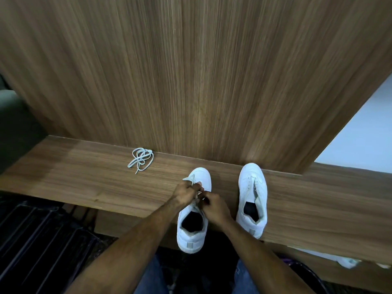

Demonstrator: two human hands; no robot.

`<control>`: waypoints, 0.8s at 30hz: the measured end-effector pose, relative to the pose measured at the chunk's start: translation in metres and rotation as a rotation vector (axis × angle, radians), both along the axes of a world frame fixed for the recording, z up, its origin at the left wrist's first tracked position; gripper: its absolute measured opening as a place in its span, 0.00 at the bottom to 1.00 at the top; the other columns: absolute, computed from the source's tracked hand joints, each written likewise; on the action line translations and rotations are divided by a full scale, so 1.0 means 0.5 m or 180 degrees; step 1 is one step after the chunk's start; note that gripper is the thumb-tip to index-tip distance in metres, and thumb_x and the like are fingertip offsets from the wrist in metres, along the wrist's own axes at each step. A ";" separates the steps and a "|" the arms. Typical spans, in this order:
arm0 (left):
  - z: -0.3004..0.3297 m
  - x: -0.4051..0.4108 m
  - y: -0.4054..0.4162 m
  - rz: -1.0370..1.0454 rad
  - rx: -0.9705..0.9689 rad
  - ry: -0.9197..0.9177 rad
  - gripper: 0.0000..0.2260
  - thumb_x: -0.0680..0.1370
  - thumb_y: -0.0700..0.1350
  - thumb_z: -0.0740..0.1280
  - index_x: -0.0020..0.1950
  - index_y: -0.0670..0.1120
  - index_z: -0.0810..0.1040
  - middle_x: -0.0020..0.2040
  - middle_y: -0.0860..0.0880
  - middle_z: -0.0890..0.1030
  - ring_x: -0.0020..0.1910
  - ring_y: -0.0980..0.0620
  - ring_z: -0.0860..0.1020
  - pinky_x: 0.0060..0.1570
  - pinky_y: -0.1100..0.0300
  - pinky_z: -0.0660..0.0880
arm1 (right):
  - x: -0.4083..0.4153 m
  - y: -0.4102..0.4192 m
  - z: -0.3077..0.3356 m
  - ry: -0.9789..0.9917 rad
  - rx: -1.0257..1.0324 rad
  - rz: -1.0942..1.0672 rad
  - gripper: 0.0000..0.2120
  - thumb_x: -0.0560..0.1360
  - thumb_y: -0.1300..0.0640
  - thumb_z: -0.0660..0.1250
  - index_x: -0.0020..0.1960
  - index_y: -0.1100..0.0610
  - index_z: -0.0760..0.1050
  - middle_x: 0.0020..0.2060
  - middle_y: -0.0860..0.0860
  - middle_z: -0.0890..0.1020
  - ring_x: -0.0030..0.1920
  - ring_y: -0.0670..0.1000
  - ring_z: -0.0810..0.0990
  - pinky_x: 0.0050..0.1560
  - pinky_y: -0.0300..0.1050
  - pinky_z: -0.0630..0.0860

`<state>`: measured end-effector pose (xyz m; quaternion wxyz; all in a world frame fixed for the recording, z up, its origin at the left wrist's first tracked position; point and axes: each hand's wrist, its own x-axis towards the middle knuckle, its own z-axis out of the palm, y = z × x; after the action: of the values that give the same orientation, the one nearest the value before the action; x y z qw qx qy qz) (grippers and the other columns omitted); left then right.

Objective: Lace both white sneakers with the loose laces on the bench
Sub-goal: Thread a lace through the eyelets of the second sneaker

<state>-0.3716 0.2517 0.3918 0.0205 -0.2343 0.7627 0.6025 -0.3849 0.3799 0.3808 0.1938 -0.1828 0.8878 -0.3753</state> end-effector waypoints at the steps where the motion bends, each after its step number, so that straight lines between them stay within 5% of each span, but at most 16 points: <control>1: -0.004 0.002 -0.010 -0.0110 -0.0339 0.0077 0.13 0.80 0.45 0.65 0.39 0.40 0.81 0.29 0.52 0.77 0.24 0.62 0.74 0.30 0.66 0.70 | -0.004 -0.002 -0.005 -0.0061 -0.0039 -0.0062 0.07 0.75 0.55 0.64 0.49 0.50 0.80 0.47 0.50 0.84 0.48 0.52 0.81 0.46 0.45 0.74; 4: -0.018 0.019 -0.047 -0.0595 -0.0853 0.0225 0.15 0.76 0.47 0.71 0.29 0.50 0.77 0.26 0.59 0.77 0.30 0.65 0.73 0.39 0.63 0.70 | -0.010 -0.006 -0.010 -0.0387 -0.0299 -0.0197 0.11 0.74 0.62 0.63 0.38 0.51 0.78 0.35 0.49 0.81 0.37 0.50 0.78 0.44 0.47 0.75; 9: -0.026 0.059 -0.068 -0.1311 -0.1621 0.0020 0.07 0.73 0.51 0.72 0.37 0.52 0.79 0.35 0.57 0.79 0.35 0.60 0.76 0.40 0.61 0.71 | -0.013 -0.006 -0.004 -0.1256 -0.0838 -0.0671 0.10 0.76 0.63 0.65 0.37 0.56 0.78 0.29 0.54 0.79 0.29 0.50 0.74 0.32 0.42 0.70; 12: -0.024 0.066 -0.070 -0.1527 -0.2517 0.0454 0.12 0.71 0.54 0.64 0.46 0.49 0.82 0.49 0.53 0.80 0.52 0.51 0.77 0.50 0.56 0.73 | -0.019 -0.011 0.009 -0.1412 -0.0815 -0.0795 0.10 0.74 0.64 0.64 0.36 0.57 0.78 0.28 0.54 0.80 0.29 0.51 0.75 0.31 0.43 0.70; 17: 0.001 0.060 -0.065 -0.1980 -0.3408 0.0925 0.10 0.71 0.49 0.64 0.46 0.50 0.83 0.62 0.58 0.77 0.70 0.55 0.64 0.58 0.54 0.63 | -0.026 -0.016 0.019 -0.1367 -0.0783 -0.0797 0.11 0.74 0.65 0.65 0.35 0.56 0.78 0.28 0.53 0.80 0.28 0.48 0.76 0.29 0.39 0.68; 20: 0.006 0.055 -0.064 -0.1812 -0.3076 0.0582 0.12 0.69 0.52 0.65 0.48 0.51 0.83 0.54 0.54 0.82 0.64 0.53 0.74 0.60 0.57 0.65 | -0.021 -0.011 0.007 -0.0946 -0.0882 -0.0656 0.13 0.73 0.69 0.65 0.36 0.54 0.79 0.29 0.49 0.81 0.28 0.44 0.77 0.32 0.39 0.72; 24: 0.014 0.059 -0.058 -0.1197 -0.2408 0.0130 0.09 0.70 0.56 0.67 0.45 0.53 0.81 0.43 0.51 0.83 0.45 0.48 0.80 0.42 0.58 0.73 | -0.010 0.000 -0.013 0.0084 -0.0513 0.0054 0.08 0.73 0.61 0.68 0.49 0.52 0.83 0.44 0.46 0.85 0.44 0.45 0.82 0.47 0.44 0.77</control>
<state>-0.3423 0.2227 0.3989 0.0274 -0.0701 0.9598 0.2703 -0.3901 0.3798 0.3745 0.1700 -0.2102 0.8556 -0.4414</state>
